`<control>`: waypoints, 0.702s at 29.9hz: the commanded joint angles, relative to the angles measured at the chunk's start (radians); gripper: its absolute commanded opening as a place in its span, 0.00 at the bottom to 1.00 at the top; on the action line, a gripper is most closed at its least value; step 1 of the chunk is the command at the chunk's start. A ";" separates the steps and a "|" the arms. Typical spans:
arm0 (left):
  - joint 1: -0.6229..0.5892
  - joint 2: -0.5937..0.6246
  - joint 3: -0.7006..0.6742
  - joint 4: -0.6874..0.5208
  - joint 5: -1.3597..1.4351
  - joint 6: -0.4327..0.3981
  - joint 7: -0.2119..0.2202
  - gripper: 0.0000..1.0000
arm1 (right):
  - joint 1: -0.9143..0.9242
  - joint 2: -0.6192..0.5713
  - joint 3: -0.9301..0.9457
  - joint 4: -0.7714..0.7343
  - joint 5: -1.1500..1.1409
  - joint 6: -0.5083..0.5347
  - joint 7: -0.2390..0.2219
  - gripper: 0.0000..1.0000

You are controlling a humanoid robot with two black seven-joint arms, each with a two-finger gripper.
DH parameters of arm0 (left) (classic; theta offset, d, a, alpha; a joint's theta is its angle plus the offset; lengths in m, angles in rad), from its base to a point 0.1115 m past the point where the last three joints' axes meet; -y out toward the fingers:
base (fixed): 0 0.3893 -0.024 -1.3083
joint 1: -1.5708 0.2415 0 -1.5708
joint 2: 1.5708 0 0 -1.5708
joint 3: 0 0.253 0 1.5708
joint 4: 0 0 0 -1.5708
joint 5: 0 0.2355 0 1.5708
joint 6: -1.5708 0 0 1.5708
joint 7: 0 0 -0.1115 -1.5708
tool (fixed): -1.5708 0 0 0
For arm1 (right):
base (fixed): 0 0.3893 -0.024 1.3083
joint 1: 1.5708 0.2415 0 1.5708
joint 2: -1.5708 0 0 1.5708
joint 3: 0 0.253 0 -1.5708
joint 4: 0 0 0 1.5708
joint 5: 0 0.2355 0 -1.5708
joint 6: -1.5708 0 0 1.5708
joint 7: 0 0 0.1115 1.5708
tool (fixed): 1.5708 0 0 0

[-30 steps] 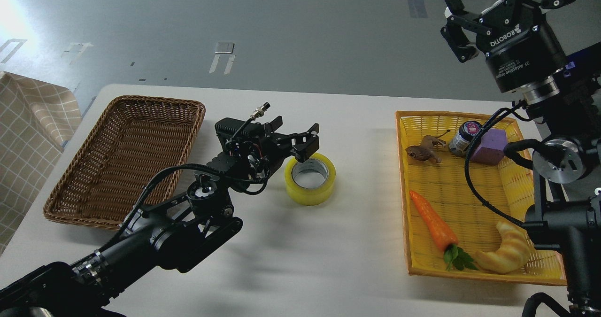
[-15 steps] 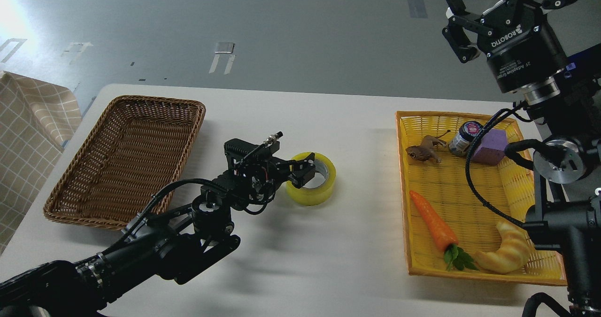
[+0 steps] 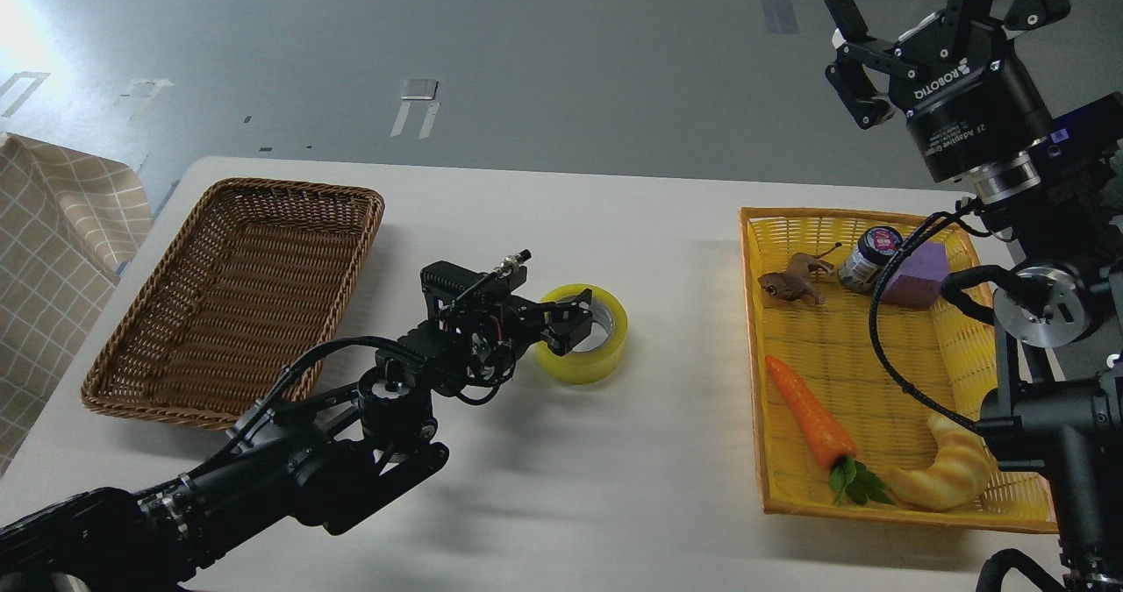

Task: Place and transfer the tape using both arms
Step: 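Grasp the tape roll's rim with the left gripper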

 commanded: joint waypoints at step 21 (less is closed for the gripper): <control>0.011 0.009 0.035 0.014 0.000 -0.051 0.002 0.60 | -0.008 -0.003 -0.002 -0.007 -0.001 0.000 0.000 1.00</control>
